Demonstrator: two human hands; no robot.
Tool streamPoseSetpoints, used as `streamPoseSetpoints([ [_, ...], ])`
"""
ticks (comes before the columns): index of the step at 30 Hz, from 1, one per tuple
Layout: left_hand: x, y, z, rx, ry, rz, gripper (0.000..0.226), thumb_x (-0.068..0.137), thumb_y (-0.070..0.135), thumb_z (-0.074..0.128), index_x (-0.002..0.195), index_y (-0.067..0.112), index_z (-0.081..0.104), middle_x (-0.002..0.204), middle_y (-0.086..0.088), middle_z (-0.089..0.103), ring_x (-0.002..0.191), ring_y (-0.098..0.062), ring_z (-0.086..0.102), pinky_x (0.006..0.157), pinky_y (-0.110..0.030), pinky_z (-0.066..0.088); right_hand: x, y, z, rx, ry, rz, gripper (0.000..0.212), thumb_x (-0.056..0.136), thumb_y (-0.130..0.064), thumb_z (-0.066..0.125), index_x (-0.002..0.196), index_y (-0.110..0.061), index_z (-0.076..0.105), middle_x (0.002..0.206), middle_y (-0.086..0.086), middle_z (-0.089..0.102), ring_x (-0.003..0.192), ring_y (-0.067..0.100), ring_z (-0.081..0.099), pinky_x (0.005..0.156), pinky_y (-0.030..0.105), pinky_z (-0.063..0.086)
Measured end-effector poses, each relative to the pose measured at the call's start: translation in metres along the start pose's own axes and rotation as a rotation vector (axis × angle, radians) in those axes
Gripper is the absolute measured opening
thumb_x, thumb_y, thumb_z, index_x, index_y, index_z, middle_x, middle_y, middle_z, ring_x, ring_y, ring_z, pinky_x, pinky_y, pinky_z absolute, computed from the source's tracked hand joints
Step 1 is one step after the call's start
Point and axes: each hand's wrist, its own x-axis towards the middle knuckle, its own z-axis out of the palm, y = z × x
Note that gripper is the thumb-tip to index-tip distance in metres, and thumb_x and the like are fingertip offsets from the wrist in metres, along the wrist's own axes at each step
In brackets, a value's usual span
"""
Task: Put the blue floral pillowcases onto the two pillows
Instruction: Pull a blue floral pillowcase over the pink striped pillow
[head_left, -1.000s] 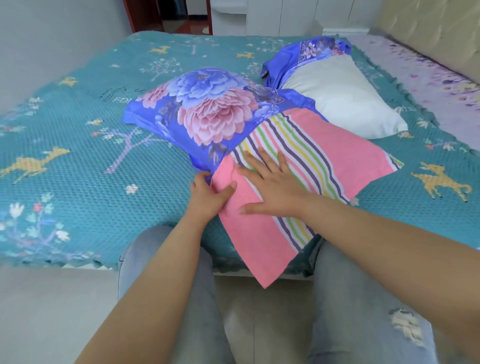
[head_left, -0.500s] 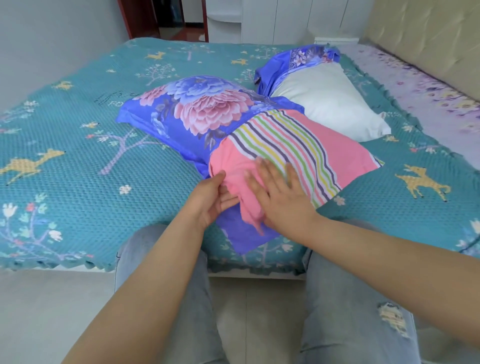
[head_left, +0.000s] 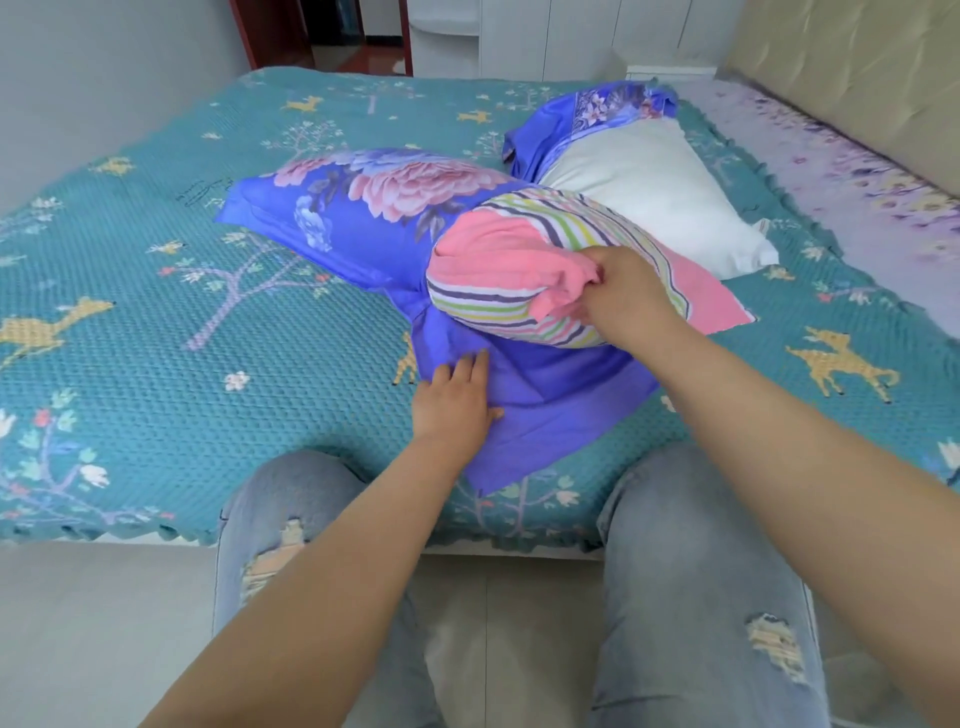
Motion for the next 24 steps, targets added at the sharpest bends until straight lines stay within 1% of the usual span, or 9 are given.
streamPoseSetpoints([
  [3, 0.007, -0.007, 0.007, 0.081, 0.077, -0.003, 0.039, 0.084, 0.046, 0.058, 0.111, 0.018, 0.063, 0.109, -0.002, 0.06, 0.106, -0.025, 0.053, 0.083, -0.035, 0.044, 0.005, 0.007, 0.0, 0.209, 0.113, -0.004, 0.035, 0.075, 0.005, 0.061, 0.067, -0.029, 0.064, 0.047, -0.02, 0.056, 0.047, -0.007, 0.048, 0.052, 0.02, 0.045],
  [6, 0.01, -0.01, 0.01, 0.148, 0.229, 0.08, 0.02, 0.065, 0.034, 0.077, 0.068, 0.016, 0.069, 0.076, 0.0, 0.063, 0.08, -0.025, 0.059, 0.066, -0.033, 0.045, 0.009, 0.005, 0.001, 0.218, 0.198, -0.088, 0.033, 0.074, 0.003, 0.058, 0.07, -0.029, 0.064, 0.059, -0.018, 0.056, 0.056, -0.005, 0.044, 0.056, 0.02, 0.04],
  [9, 0.012, -0.004, 0.004, 0.141, 0.267, 0.207, 0.026, 0.08, 0.029, 0.051, 0.089, 0.014, 0.07, 0.111, -0.006, 0.067, 0.107, -0.028, 0.058, 0.089, -0.038, 0.043, 0.016, 0.009, 0.008, 0.288, 0.136, -0.101, 0.056, 0.074, 0.005, 0.051, 0.126, -0.017, 0.054, 0.12, 0.004, 0.059, 0.104, 0.01, 0.056, 0.094, 0.028, 0.046],
  [12, 0.02, 0.0, -0.007, -0.02, 0.059, 0.105, 0.032, 0.096, 0.022, 0.035, 0.12, 0.007, 0.05, 0.149, -0.011, 0.035, 0.12, -0.03, 0.05, 0.089, -0.041, 0.044, 0.013, 0.015, 0.015, 0.229, -0.041, -0.167, 0.089, 0.076, 0.0, 0.062, 0.149, -0.019, 0.014, 0.155, 0.003, 0.021, 0.139, 0.024, 0.032, 0.112, 0.044, 0.033],
  [13, 0.024, -0.001, -0.012, -0.076, 0.005, 0.044, 0.031, 0.099, 0.022, 0.034, 0.122, 0.005, 0.045, 0.154, -0.01, 0.023, 0.118, -0.032, 0.05, 0.085, -0.043, 0.045, 0.013, 0.017, 0.017, 0.179, -0.072, -0.201, 0.099, 0.074, -0.005, 0.067, 0.15, -0.018, 0.006, 0.156, -0.001, 0.008, 0.143, 0.024, 0.021, 0.114, 0.044, 0.028],
  [15, 0.033, -0.002, -0.017, -0.133, -0.026, -0.045, 0.034, 0.101, 0.026, 0.035, 0.127, 0.004, 0.04, 0.158, -0.008, 0.01, 0.118, -0.033, 0.051, 0.082, -0.045, 0.046, 0.013, 0.019, 0.019, 0.137, -0.068, -0.23, 0.11, 0.071, -0.01, 0.078, 0.15, -0.01, 0.001, 0.15, -0.007, 0.0, 0.144, 0.013, 0.004, 0.118, 0.027, 0.014],
  [18, 0.046, 0.0, -0.01, -0.136, -0.021, -0.118, 0.051, 0.097, 0.024, 0.044, 0.141, 0.004, 0.026, 0.158, -0.01, 0.005, 0.122, -0.031, 0.049, 0.086, -0.044, 0.047, 0.014, 0.013, 0.016, 0.173, -0.01, -0.22, 0.102, 0.076, -0.017, 0.079, 0.15, -0.01, 0.008, 0.154, -0.001, 0.005, 0.14, 0.003, 0.004, 0.109, 0.006, 0.008],
  [21, 0.055, -0.001, 0.002, -0.11, 0.013, -0.177, 0.073, 0.094, 0.017, 0.049, 0.149, 0.003, 0.003, 0.158, -0.009, 0.001, 0.113, -0.029, 0.056, 0.077, -0.039, 0.048, 0.017, 0.005, 0.01, 0.188, -0.017, -0.19, 0.09, 0.082, -0.021, 0.072, 0.15, -0.014, 0.013, 0.157, 0.002, 0.003, 0.134, -0.005, 0.004, 0.107, 0.005, 0.009],
  [24, 0.061, -0.001, 0.002, -0.076, -0.012, -0.216, 0.079, 0.093, 0.019, 0.052, 0.148, 0.0, -0.001, 0.157, -0.009, 0.007, 0.113, -0.025, 0.057, 0.065, -0.034, 0.041, 0.018, 0.002, 0.007, 0.202, -0.054, -0.173, 0.085, 0.086, -0.022, 0.068, 0.15, -0.017, 0.013, 0.158, 0.002, -0.001, 0.141, 0.001, 0.005, 0.114, 0.018, 0.012],
])
